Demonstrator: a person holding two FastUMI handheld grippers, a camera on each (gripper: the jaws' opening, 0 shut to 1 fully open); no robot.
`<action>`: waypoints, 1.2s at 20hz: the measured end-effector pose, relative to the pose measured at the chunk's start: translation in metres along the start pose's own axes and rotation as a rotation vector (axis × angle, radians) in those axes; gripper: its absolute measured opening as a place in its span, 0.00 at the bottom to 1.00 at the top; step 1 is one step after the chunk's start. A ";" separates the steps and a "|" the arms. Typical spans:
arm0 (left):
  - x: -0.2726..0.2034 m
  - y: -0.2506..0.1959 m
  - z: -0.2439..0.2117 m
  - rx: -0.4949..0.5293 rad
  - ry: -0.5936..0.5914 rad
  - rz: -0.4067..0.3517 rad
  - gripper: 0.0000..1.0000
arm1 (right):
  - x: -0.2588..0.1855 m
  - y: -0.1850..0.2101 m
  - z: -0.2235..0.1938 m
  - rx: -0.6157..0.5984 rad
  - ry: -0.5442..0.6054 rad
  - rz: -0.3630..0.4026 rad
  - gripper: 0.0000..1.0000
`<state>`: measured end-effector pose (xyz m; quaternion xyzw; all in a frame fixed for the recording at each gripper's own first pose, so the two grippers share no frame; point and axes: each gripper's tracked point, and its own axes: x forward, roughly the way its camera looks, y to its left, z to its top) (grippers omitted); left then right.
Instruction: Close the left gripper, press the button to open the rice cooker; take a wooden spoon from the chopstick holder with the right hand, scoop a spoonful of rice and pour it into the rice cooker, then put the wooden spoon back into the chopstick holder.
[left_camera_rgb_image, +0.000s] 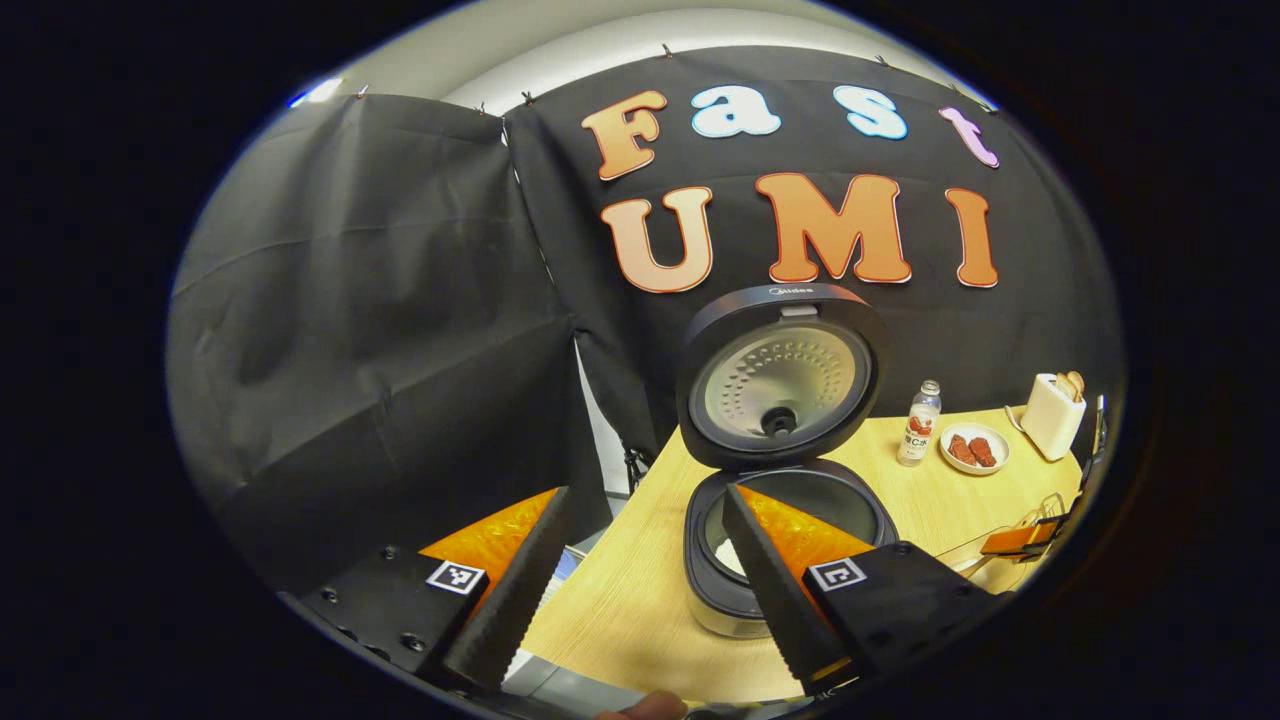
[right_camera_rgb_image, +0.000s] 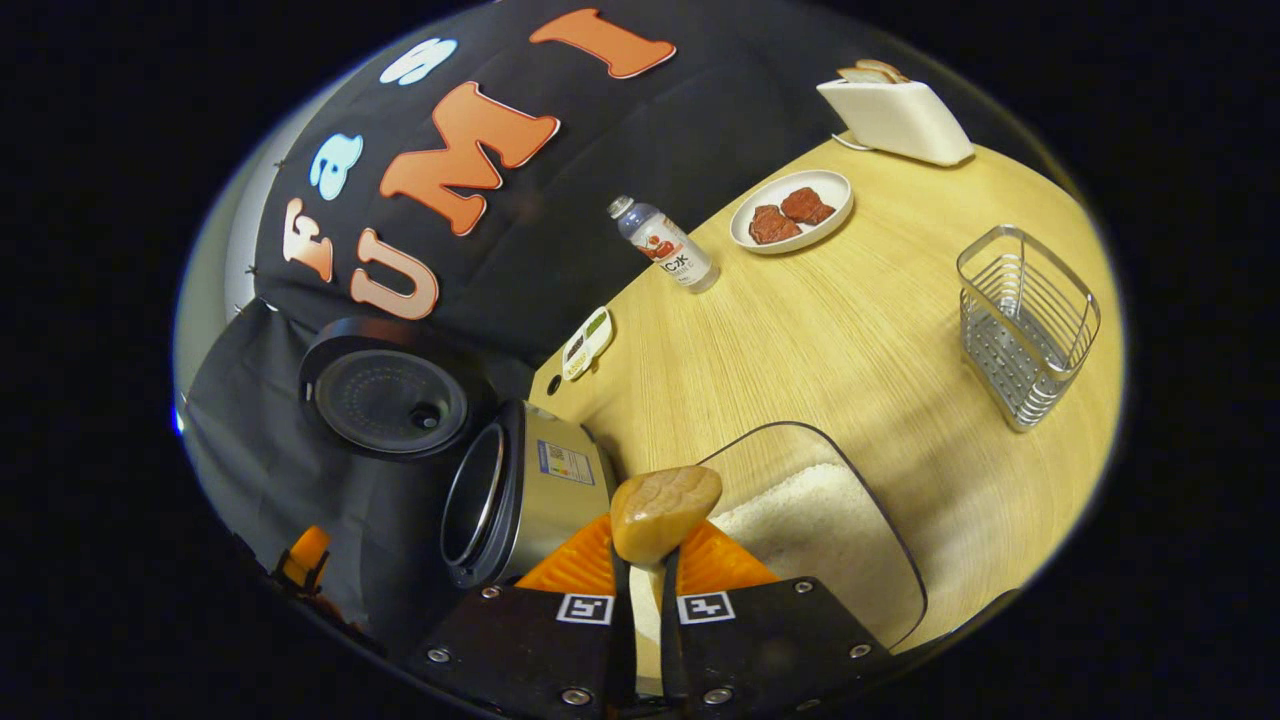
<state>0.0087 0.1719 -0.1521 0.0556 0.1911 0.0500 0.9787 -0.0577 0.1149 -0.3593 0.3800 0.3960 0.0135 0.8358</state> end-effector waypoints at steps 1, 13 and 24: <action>0.000 -0.002 0.001 0.002 -0.002 0.003 1.00 | 0.001 -0.002 0.000 0.021 0.011 0.014 0.09; -0.008 -0.045 0.021 0.034 -0.029 -0.021 0.97 | -0.030 -0.038 0.037 0.276 -0.011 0.144 0.09; -0.014 -0.057 0.026 -0.014 -0.042 -0.012 1.00 | -0.059 -0.001 0.093 0.491 -0.038 0.350 0.09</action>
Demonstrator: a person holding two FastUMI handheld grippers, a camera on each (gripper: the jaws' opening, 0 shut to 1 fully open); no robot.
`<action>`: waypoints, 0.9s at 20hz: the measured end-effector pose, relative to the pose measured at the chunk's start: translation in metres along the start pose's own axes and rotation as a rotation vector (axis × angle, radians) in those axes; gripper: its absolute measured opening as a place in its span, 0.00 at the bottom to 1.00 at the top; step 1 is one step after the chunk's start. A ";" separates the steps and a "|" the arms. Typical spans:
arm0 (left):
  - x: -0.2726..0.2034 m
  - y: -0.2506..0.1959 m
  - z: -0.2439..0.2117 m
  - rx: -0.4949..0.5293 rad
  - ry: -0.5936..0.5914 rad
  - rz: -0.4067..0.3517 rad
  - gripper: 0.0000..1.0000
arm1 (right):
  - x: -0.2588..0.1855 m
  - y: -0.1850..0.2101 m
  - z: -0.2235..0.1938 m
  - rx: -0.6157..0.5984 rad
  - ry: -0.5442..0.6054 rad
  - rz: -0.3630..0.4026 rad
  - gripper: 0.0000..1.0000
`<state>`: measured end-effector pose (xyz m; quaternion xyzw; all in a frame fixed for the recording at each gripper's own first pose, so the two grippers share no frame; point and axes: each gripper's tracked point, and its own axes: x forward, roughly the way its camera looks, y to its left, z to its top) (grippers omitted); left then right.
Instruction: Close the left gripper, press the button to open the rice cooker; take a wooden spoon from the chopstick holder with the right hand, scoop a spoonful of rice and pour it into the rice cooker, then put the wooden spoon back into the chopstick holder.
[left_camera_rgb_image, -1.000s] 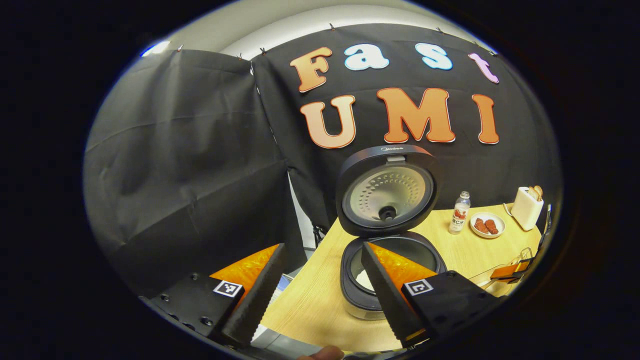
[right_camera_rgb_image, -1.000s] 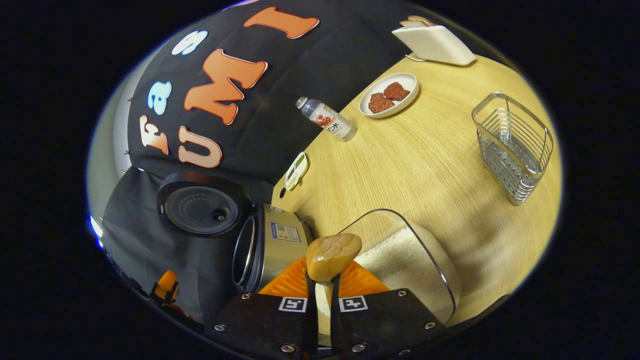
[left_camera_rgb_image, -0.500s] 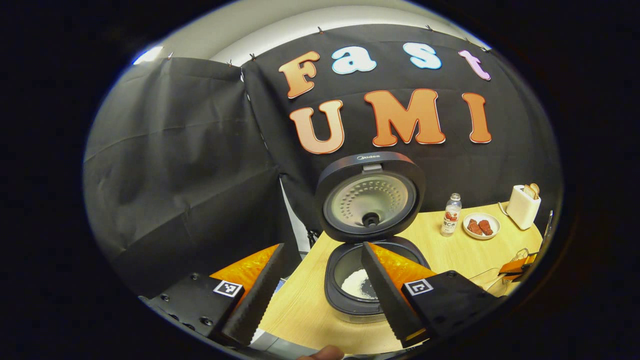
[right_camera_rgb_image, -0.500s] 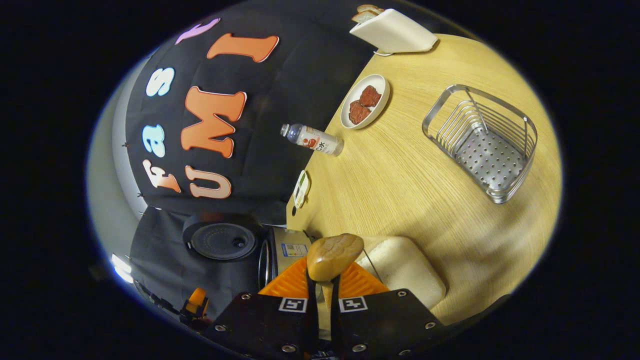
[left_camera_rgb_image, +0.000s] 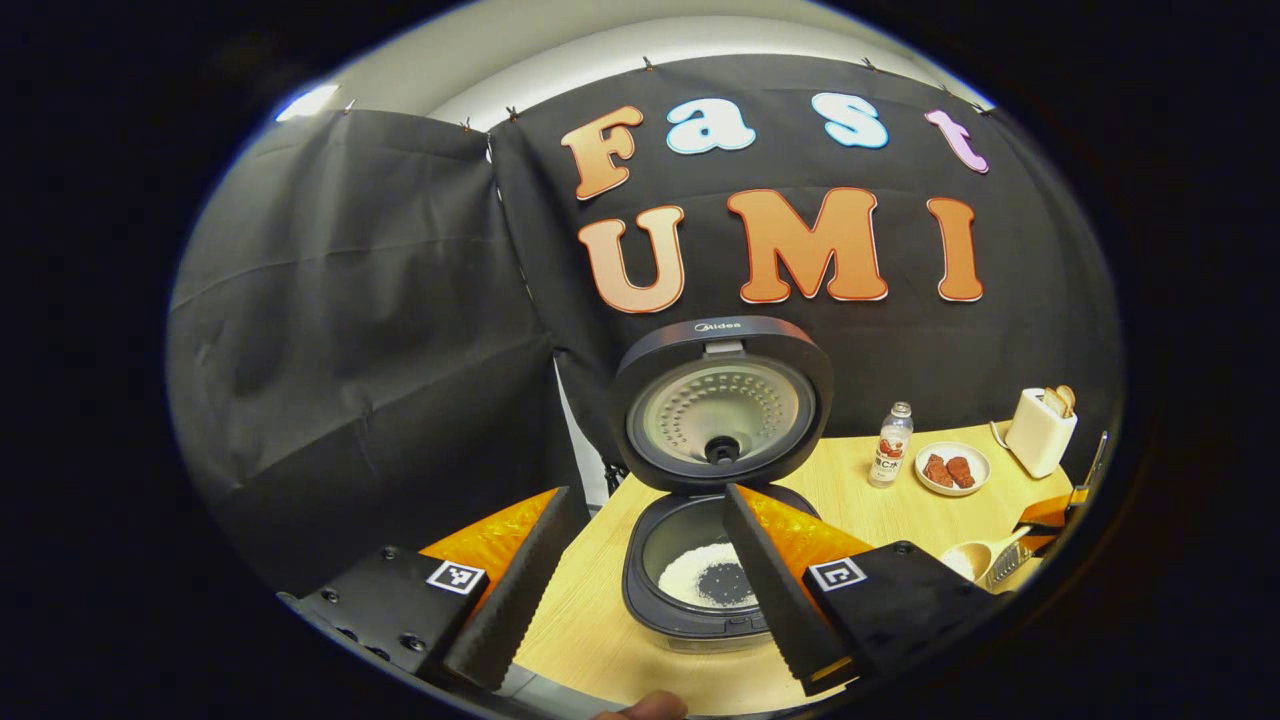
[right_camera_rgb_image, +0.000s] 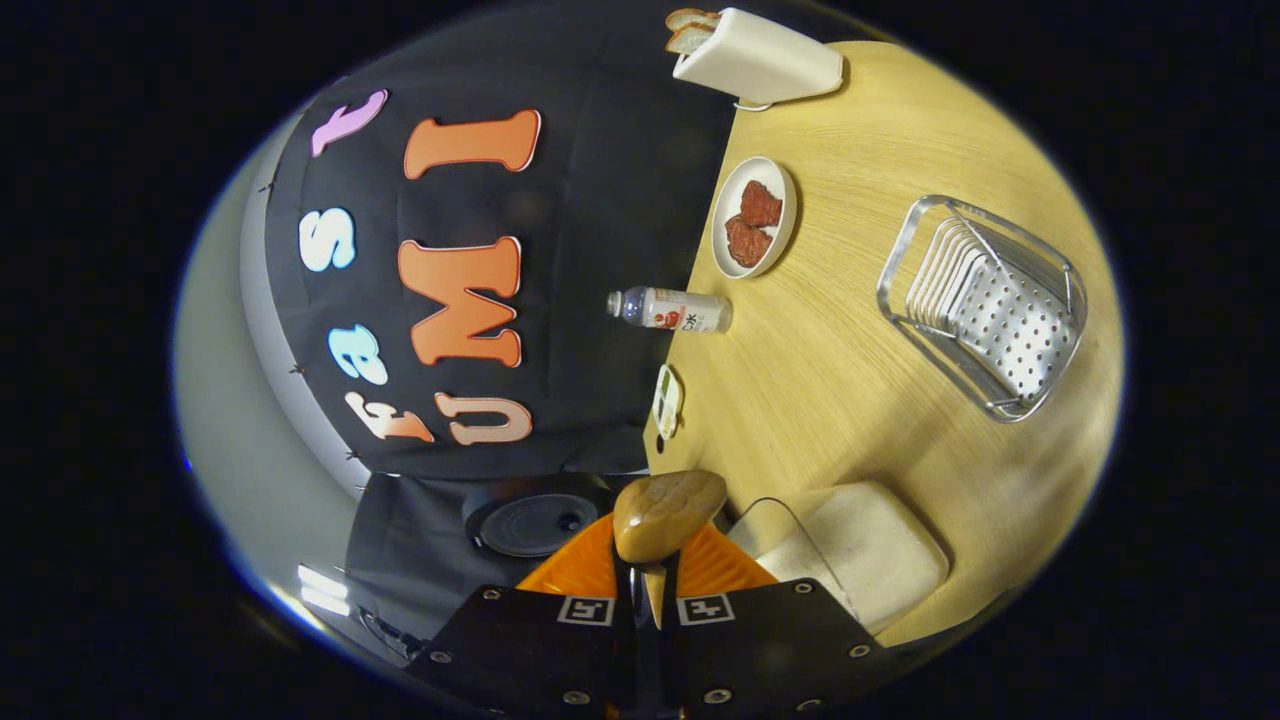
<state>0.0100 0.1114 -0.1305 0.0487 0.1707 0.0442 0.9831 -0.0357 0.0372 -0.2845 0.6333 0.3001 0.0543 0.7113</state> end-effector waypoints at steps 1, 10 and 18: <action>-0.001 0.004 -0.001 -0.005 -0.003 0.009 1.00 | 0.004 0.009 -0.001 0.020 0.006 0.020 0.09; -0.021 0.057 -0.019 -0.082 0.002 0.106 1.00 | 0.063 0.084 -0.040 0.106 0.120 0.124 0.09; -0.038 0.112 -0.037 -0.113 0.015 0.209 0.97 | 0.126 0.120 -0.088 0.065 0.206 0.137 0.09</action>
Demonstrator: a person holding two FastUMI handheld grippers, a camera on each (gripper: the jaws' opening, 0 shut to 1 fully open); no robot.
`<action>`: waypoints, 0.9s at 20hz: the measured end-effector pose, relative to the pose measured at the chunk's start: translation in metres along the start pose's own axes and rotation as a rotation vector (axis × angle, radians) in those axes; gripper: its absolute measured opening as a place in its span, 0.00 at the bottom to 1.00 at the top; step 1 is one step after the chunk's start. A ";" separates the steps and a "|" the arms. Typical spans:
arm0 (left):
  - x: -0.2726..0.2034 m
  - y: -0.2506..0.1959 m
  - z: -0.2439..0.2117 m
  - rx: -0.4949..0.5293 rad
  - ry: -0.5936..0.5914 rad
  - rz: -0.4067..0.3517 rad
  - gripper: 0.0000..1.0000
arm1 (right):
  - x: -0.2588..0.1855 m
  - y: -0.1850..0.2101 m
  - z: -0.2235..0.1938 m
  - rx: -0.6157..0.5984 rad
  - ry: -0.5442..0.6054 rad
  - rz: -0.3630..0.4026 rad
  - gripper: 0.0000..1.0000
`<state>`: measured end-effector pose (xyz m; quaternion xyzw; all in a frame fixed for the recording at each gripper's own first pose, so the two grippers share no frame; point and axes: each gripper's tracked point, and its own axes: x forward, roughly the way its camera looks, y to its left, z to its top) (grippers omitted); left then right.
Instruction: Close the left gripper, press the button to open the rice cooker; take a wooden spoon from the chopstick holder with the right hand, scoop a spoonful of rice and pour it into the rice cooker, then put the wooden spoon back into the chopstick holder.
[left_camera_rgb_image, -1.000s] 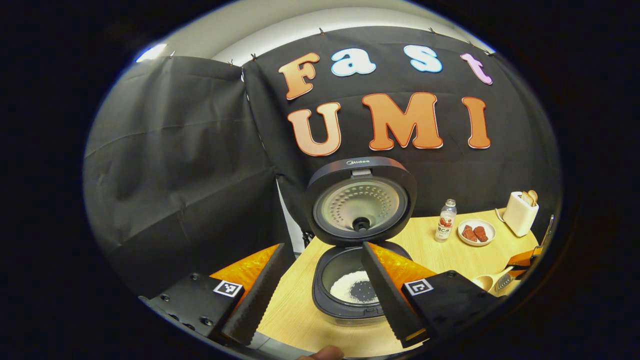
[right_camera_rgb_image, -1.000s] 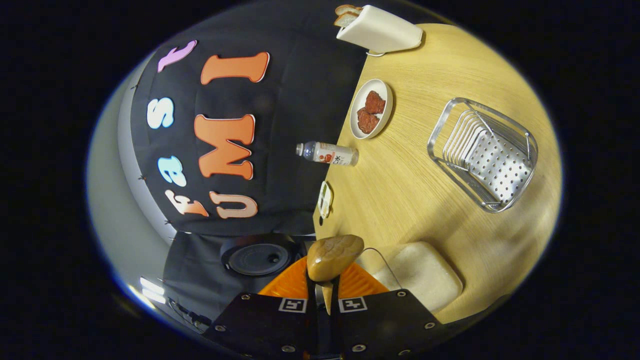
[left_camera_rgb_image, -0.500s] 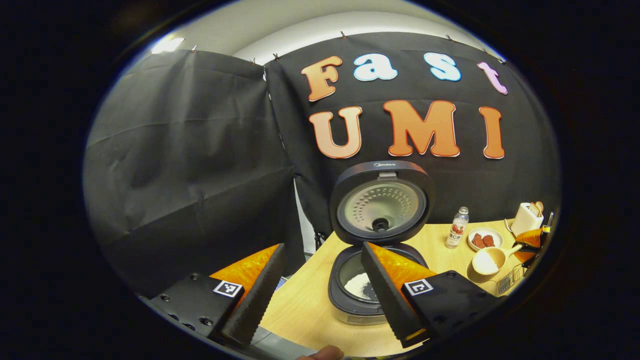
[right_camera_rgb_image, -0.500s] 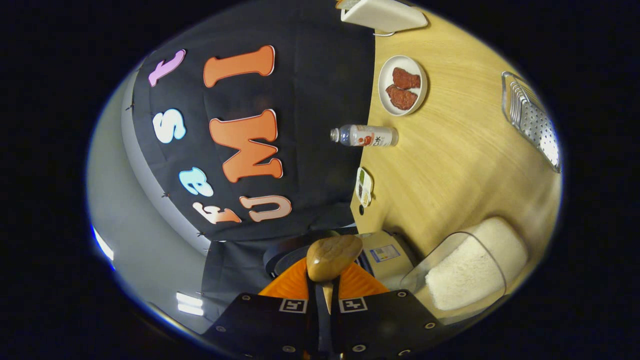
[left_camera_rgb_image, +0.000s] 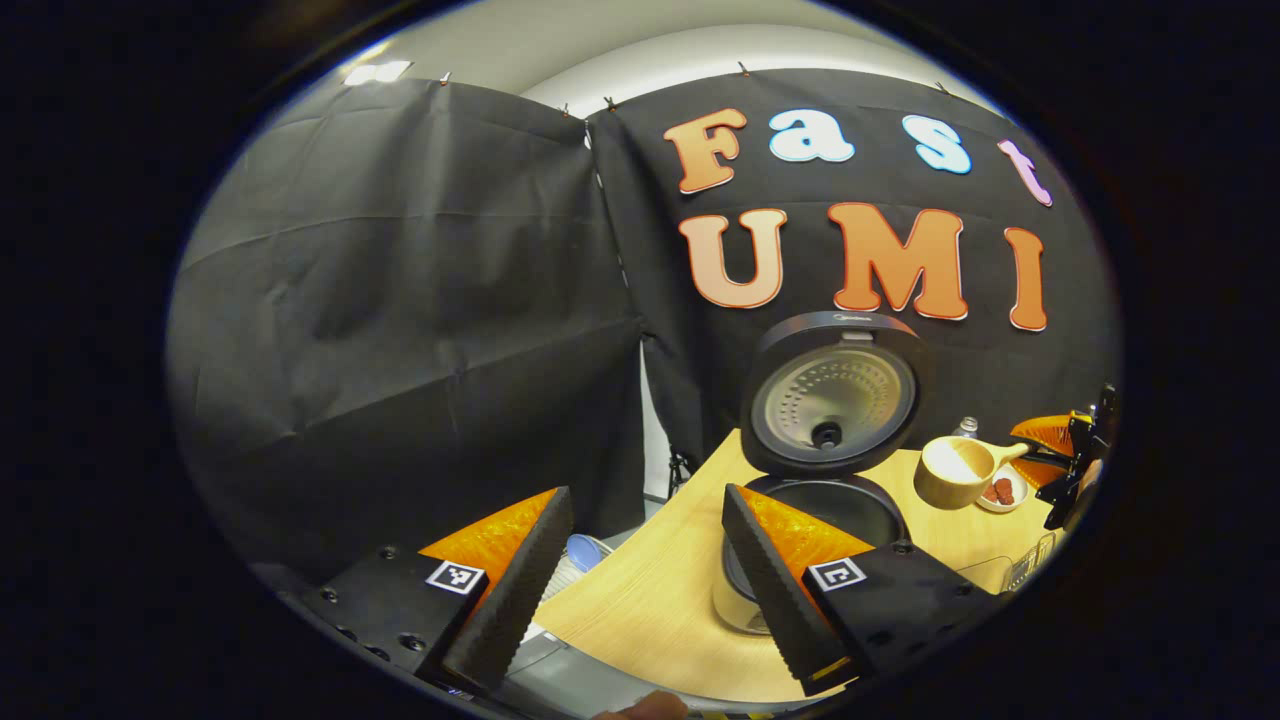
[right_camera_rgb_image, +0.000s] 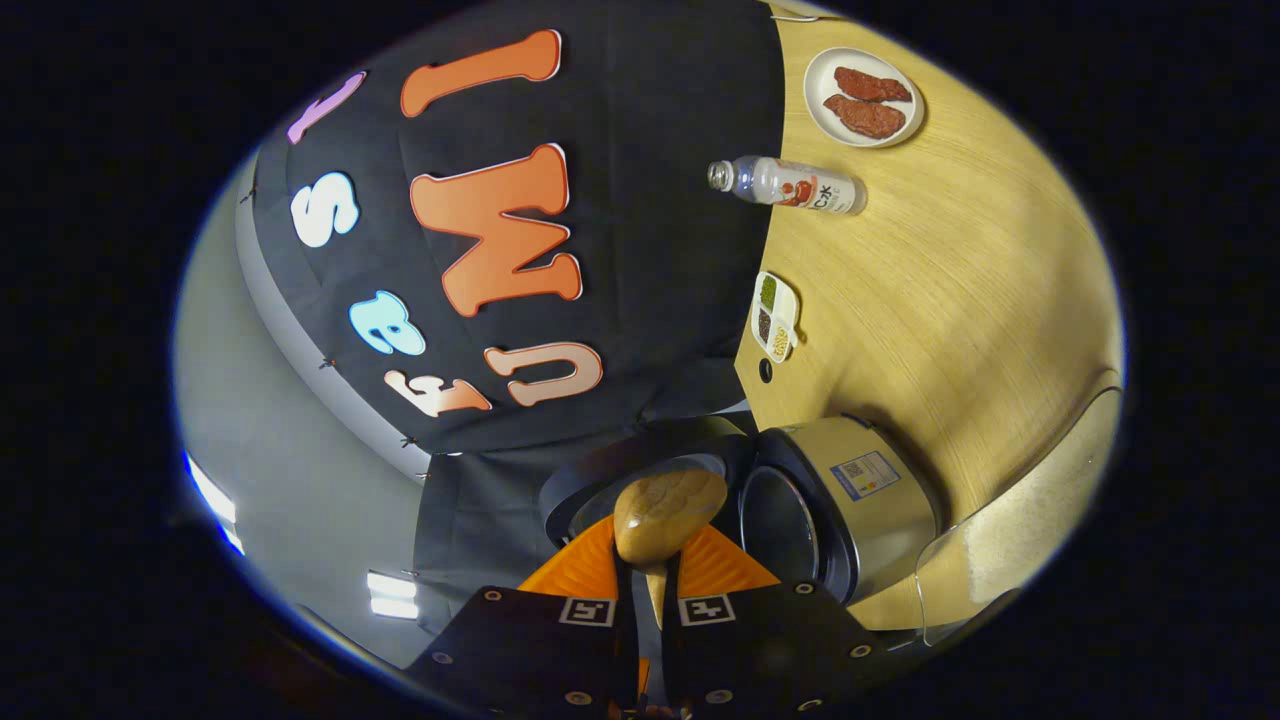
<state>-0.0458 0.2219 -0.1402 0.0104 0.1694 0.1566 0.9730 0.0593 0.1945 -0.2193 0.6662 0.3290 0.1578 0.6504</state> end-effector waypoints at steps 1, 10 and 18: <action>0.000 0.005 0.000 -0.001 0.000 0.008 0.98 | 0.007 0.001 -0.002 -0.020 0.003 -0.007 0.09; 0.017 0.030 -0.006 -0.015 0.011 0.035 1.00 | 0.056 -0.021 -0.024 -0.195 0.014 -0.129 0.09; 0.026 0.036 -0.013 0.000 0.025 0.031 1.00 | 0.083 -0.005 -0.036 -0.604 -0.001 -0.227 0.09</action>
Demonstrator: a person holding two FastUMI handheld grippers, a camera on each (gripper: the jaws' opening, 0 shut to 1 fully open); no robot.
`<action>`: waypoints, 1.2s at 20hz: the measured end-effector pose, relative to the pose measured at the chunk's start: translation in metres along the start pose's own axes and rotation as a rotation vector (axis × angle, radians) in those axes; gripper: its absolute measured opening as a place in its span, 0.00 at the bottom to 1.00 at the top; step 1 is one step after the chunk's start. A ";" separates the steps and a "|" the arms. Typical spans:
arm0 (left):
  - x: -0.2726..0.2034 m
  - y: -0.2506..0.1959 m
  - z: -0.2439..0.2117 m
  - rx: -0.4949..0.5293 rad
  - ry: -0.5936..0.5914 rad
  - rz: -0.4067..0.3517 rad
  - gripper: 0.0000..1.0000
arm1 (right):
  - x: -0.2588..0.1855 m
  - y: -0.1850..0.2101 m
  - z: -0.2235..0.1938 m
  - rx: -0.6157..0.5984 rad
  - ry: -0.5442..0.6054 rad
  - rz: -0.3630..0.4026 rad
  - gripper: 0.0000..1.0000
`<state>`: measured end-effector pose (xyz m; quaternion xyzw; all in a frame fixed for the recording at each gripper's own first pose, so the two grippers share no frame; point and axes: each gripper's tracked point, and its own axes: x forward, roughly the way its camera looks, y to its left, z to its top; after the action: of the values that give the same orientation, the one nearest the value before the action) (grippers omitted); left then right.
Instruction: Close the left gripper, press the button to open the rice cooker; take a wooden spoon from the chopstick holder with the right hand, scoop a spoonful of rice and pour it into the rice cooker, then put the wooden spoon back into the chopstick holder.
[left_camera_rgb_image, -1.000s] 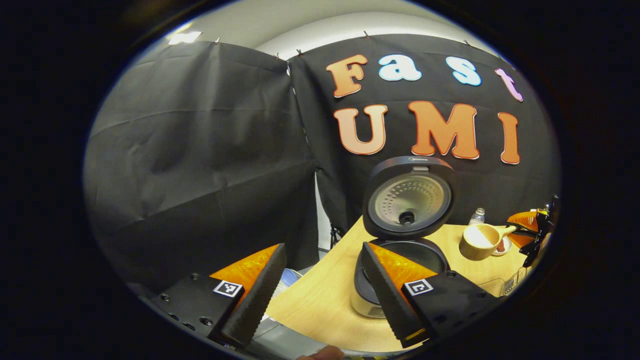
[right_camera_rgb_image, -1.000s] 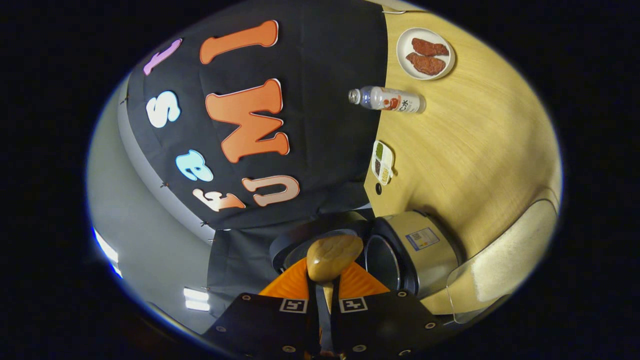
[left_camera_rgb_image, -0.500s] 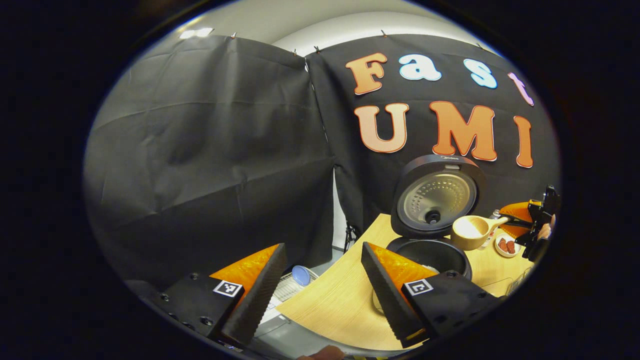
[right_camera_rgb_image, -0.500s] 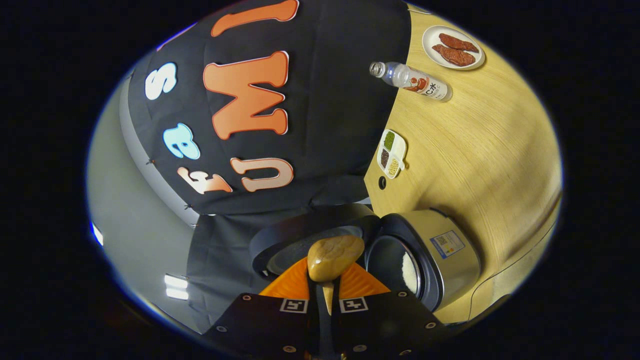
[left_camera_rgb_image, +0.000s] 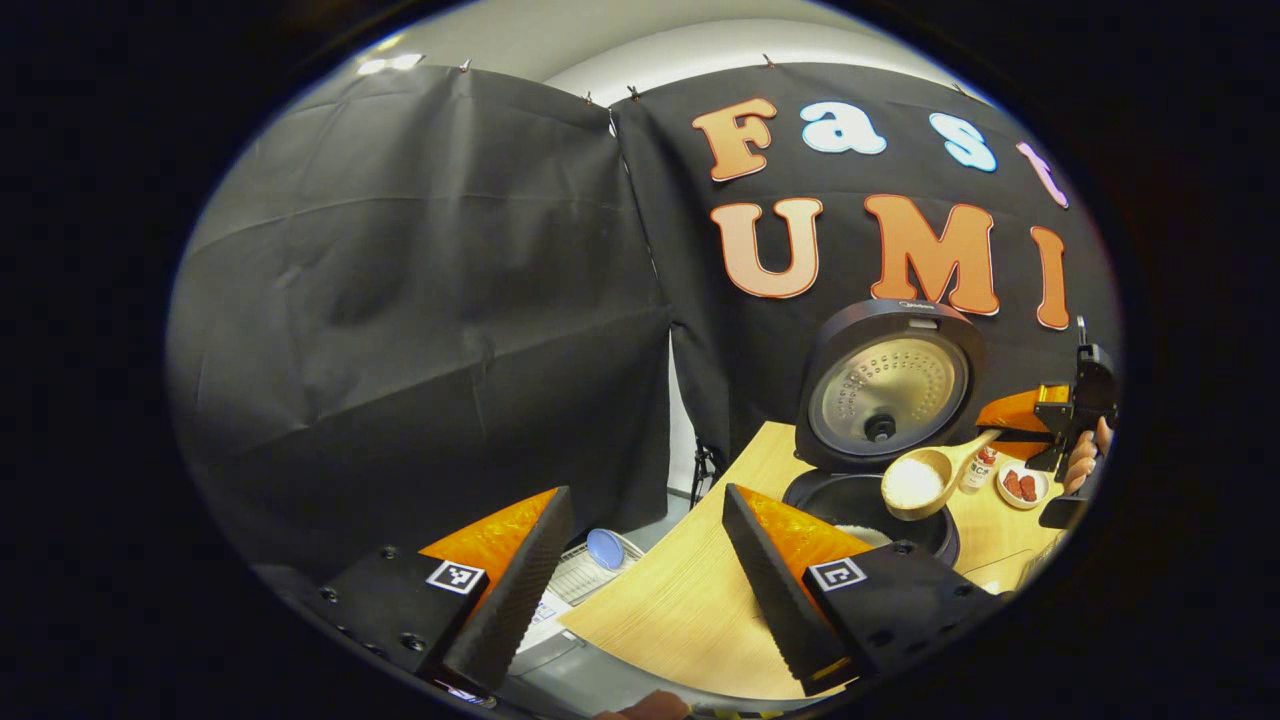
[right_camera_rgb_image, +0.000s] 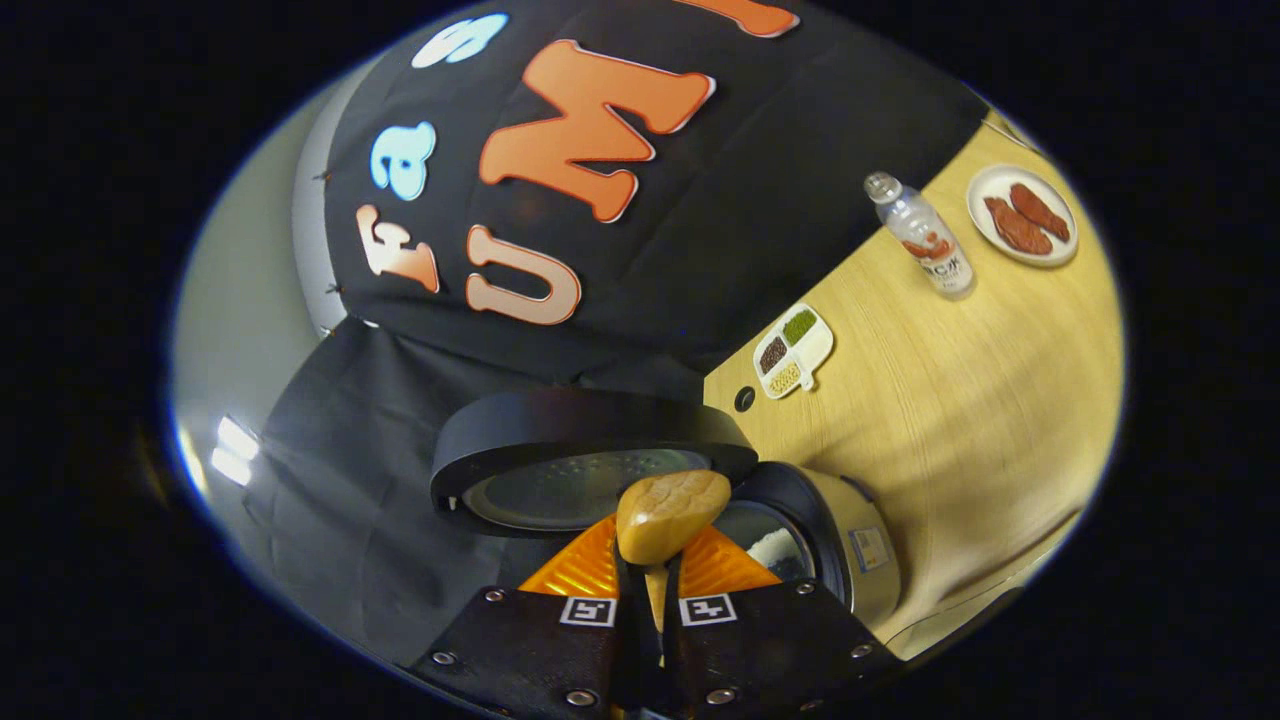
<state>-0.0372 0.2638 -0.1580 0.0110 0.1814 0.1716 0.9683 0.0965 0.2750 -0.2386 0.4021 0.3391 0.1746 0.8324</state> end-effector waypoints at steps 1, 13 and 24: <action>0.000 0.000 0.000 0.002 0.001 -0.001 1.00 | 0.002 0.003 0.000 -0.048 -0.001 -0.010 0.09; 0.000 0.017 -0.009 -0.026 0.011 0.029 1.00 | 0.004 0.022 -0.003 -0.418 -0.052 -0.077 0.09; -0.002 0.018 -0.014 -0.016 0.018 0.034 1.00 | -0.004 0.042 0.001 -0.659 -0.104 -0.058 0.09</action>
<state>-0.0497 0.2800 -0.1688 0.0047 0.1886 0.1897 0.9635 0.0939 0.2974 -0.2034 0.1101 0.2328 0.2303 0.9384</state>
